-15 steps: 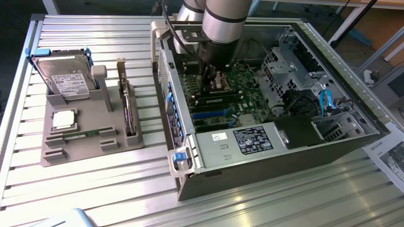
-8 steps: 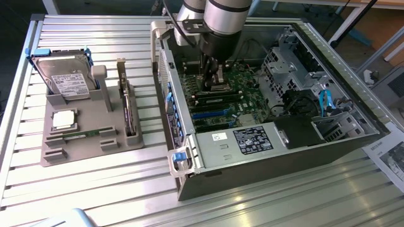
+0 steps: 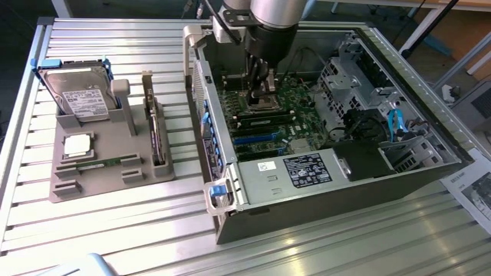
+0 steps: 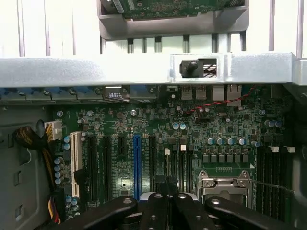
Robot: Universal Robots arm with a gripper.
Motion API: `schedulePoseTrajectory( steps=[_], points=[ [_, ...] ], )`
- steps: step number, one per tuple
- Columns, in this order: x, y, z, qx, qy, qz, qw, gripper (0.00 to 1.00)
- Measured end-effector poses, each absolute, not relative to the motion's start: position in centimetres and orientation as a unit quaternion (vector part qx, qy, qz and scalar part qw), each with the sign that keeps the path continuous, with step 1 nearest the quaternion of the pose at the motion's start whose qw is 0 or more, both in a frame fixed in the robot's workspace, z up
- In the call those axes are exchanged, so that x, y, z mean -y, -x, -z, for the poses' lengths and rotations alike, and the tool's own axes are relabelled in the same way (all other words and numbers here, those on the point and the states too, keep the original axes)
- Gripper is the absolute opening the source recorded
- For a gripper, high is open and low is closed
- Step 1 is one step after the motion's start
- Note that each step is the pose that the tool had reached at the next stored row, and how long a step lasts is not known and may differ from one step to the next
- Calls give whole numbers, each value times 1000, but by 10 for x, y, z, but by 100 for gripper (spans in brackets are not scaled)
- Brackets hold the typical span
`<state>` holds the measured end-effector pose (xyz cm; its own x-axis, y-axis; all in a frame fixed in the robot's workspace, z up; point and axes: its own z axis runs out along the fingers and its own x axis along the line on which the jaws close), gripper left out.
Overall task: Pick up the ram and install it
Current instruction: 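Press down the ram until it locks into place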
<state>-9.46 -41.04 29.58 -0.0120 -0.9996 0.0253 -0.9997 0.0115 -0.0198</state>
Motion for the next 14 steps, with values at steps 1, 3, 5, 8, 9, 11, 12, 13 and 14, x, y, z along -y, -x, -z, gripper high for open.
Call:
schedulePoseTrajectory(
  steps=[1,3,5,8,9,11,12,13,14],
  points=[
    [410,95,-296,711,-703,-16,2,10],
    [410,95,-296,711,-703,-16,2,10],
    [410,94,-296,711,-703,-16,2,10],
    [410,88,-296,711,-703,-16,2,10],
    [410,86,-296,711,-703,-16,2,10],
    [410,81,-296,711,-703,-16,2,10],
    [410,78,-296,711,-703,-16,2,10],
    [410,75,-296,711,-703,-16,2,10],
    [410,73,-296,711,-703,-16,2,10]
  ],
)
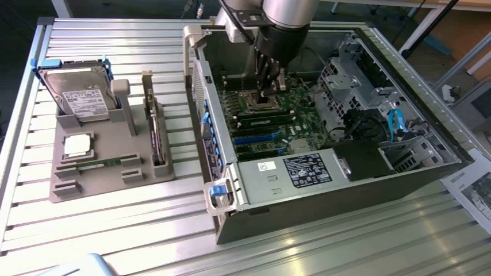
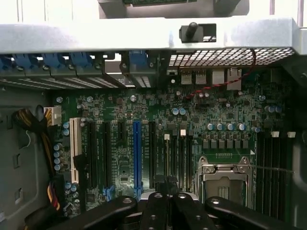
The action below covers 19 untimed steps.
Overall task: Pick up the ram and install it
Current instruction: 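Press down the ram until it locks into place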
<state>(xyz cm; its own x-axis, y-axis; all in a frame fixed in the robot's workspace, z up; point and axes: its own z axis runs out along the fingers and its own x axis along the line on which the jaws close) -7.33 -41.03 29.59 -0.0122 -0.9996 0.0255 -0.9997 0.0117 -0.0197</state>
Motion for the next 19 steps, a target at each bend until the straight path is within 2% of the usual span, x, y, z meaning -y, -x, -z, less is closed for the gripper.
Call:
schedulePoseTrajectory(
  steps=[19],
  points=[
    [410,48,-296,711,-703,-16,2,10]
  ],
)
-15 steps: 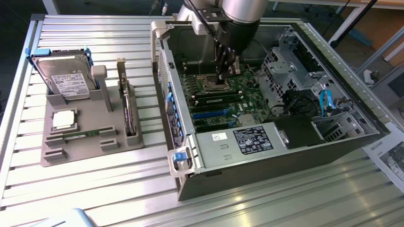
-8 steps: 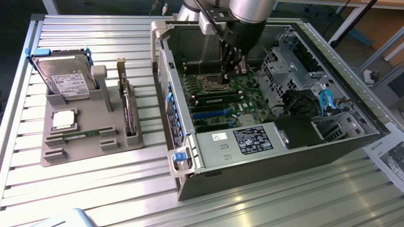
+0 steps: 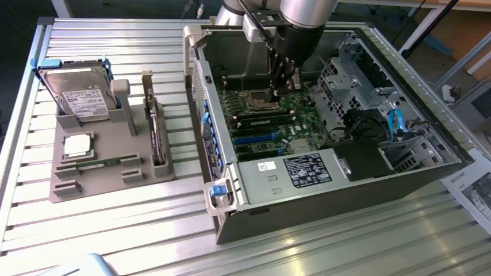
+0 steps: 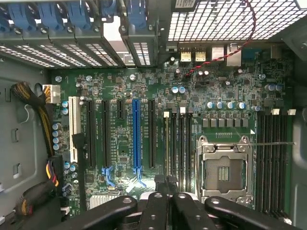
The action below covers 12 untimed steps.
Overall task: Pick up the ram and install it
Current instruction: 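Press down the ram until it locks into place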
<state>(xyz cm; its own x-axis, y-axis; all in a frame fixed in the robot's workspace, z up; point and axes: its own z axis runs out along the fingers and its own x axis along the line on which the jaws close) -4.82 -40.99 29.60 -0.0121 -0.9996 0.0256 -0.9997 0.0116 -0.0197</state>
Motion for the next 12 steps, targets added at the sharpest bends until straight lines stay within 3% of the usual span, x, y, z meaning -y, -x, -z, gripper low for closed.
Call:
schedulePoseTrajectory(
  steps=[12],
  points=[
    [409,48,-320,711,-703,-18,4,10]
  ],
)
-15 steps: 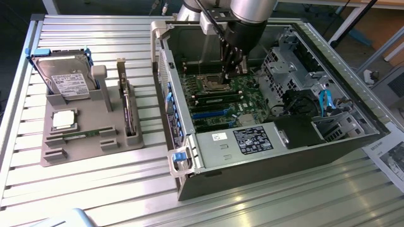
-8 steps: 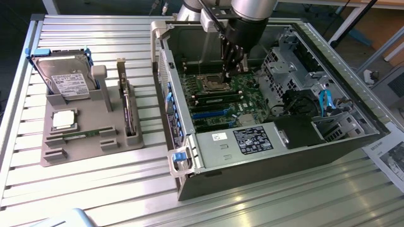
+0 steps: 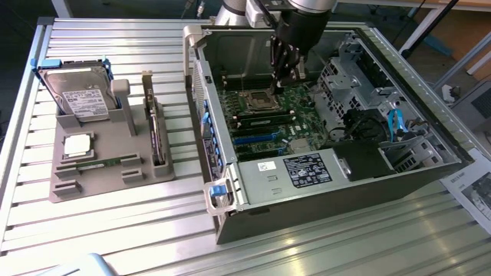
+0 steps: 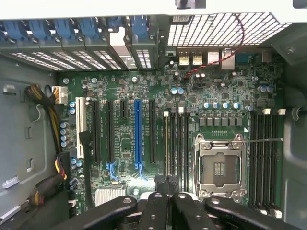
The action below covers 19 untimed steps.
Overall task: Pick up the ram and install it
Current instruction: 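Press down the ram until it locks into place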
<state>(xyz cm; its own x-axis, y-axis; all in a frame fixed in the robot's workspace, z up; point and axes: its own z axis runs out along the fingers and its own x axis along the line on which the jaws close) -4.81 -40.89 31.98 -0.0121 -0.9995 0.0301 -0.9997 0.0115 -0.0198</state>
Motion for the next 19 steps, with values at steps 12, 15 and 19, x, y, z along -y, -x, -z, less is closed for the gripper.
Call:
schedulePoseTrajectory(
  steps=[12,15,19],
  points=[
    [407,48,-343,711,-703,-21,7,10],
    [407,48,-349,711,-703,-22,8,10],
    [406,48,-354,711,-703,-23,9,10]
  ],
)
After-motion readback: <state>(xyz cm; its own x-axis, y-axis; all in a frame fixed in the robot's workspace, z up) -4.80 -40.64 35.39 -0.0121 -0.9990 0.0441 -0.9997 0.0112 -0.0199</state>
